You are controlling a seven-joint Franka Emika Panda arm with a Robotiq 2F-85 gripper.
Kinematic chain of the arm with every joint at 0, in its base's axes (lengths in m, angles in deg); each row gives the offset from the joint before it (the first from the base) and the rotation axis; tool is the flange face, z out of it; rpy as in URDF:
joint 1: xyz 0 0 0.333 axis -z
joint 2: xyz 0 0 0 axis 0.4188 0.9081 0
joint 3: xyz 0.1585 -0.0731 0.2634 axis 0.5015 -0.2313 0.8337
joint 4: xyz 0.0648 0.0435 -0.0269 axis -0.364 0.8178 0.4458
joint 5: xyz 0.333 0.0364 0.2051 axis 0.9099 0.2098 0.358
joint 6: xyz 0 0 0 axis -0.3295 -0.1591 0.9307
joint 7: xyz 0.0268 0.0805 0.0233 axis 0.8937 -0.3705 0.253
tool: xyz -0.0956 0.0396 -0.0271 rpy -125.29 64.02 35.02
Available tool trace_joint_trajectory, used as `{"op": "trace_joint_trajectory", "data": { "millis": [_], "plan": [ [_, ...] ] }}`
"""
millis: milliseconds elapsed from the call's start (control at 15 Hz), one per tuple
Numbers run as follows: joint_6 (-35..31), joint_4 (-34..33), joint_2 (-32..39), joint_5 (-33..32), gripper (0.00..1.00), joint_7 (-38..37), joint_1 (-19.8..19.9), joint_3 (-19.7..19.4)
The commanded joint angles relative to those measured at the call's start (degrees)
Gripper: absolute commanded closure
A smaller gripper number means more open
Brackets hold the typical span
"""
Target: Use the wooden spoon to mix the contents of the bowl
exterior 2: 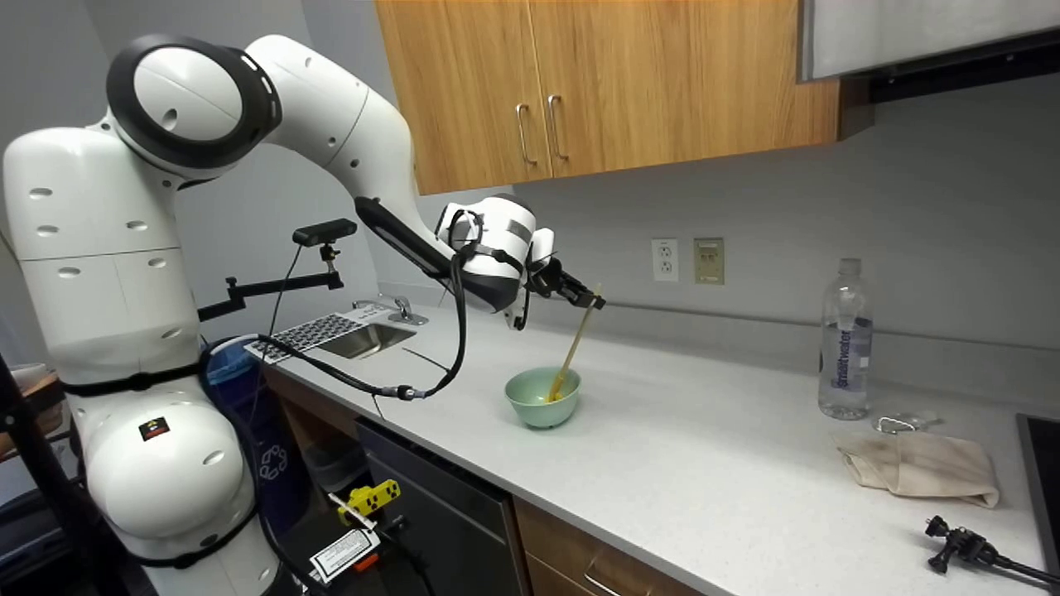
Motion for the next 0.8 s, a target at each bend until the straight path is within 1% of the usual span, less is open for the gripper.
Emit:
{"op": "trace_joint_trajectory", "data": {
  "millis": [0, 133, 200, 267, 400, 600, 733],
  "plan": [
    [-6.89, 4.41, -1.03, 15.24, 0.96, 15.04, 5.87, 4.23],
    [-6.41, 7.1, -1.48, 23.53, 0.96, 23.67, 7.05, 5.89],
    [-5.11, 7.52, -1.52, 24.96, 0.96, 25.26, 5.42, 4.55],
    [-3.98, 7.43, -1.53, 25.48, 0.96, 26.04, 5.44, 4.78],
    [-2.77, 6.15, -1.01, 23.09, 0.96, 23.49, 4.96, 4.08],
    [-1.93, 3.24, -0.58, 17.04, 0.96, 16.0, 4.43, 3.28],
    [-1.63, 0.95, -0.63, 11.48, 0.96, 9.68, 4.25, 3.0]
  ]
}}
